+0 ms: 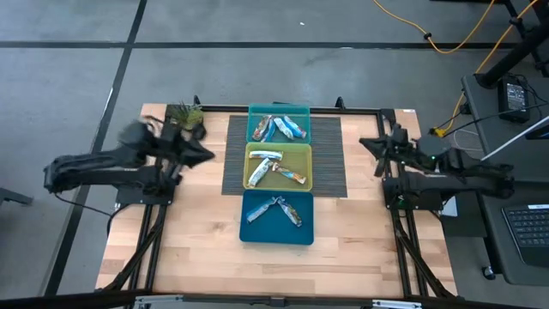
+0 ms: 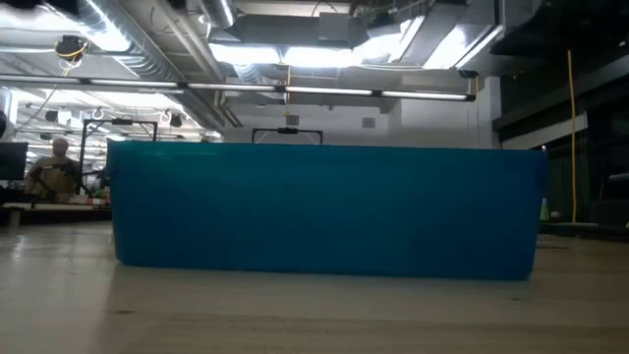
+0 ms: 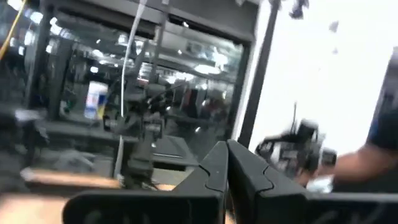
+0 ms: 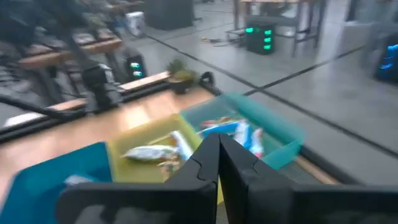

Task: Pick and place Granola Bars by type
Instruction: Return to Home Position

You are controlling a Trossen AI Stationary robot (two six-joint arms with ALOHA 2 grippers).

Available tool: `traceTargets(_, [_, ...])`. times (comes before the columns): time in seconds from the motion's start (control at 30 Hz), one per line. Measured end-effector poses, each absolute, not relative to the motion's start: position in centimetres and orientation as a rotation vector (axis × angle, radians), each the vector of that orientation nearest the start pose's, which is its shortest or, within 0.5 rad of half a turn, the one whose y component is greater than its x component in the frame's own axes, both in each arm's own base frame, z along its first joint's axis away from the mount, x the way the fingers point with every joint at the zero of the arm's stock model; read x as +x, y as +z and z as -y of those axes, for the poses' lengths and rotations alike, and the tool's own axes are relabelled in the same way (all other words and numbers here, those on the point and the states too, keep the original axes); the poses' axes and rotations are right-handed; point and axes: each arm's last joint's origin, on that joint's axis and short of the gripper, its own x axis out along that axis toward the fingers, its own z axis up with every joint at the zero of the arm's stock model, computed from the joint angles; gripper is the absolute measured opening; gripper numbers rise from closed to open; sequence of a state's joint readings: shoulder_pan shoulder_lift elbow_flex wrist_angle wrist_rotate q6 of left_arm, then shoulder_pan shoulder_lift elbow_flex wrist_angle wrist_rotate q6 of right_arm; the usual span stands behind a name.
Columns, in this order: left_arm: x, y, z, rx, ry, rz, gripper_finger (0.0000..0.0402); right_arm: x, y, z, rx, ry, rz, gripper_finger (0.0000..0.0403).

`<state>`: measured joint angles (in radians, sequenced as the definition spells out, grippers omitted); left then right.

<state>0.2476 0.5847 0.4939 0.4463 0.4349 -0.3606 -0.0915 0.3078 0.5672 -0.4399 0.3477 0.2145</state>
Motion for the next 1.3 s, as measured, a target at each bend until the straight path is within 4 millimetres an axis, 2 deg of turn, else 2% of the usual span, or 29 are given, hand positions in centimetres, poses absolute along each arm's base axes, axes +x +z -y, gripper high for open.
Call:
traceTargets(0.1, [15.0,27.2,-2.2,-0.387,-0.202,0.349,0.0001,7.5,27.6,1.7,0.246,-0.425,-0.107,0.0007])
traceTargets(0.17, [15.2,25.5,-1.6,-0.378,-0.150,0.400,0.0001,7.4,27.0,1.6,0.265,-0.408,-0.111,0.0005])
traceTargets(0.27, [15.0,24.5,-0.6,-0.328,-0.096,0.461,0.0001,7.4,26.8,1.5,0.269,-0.377,-0.106,0.0006])
traceTargets(0.4, [14.1,23.6,1.0,-0.281,-0.135,0.481,0.0002,7.5,26.8,1.5,0.270,-0.367,-0.109,0.0011])
traceTargets(0.67, [10.5,22.4,0.8,-0.280,-0.098,0.613,0.0002,7.5,26.8,1.5,0.241,-0.362,-0.117,0.0004])
traceTargets(0.87, [9.3,21.1,0.6,-0.321,-0.070,0.457,0.0002,7.5,26.8,1.5,0.254,-0.359,-0.119,0.0011])
traceTargets(1.0, [9.3,19.3,0.6,-0.335,-0.039,0.260,0.0001,7.6,26.7,1.4,0.253,-0.310,-0.128,0.0005])
traceTargets(1.2, [9.6,17.3,0.1,-0.254,0.076,0.027,0.0001,7.6,26.6,1.3,0.209,-0.300,-0.147,0.0011])
traceTargets(1.3, [9.6,17.2,-0.1,-0.189,0.102,0.011,0.0001,7.6,26.6,1.4,0.185,-0.303,-0.151,0.0014])
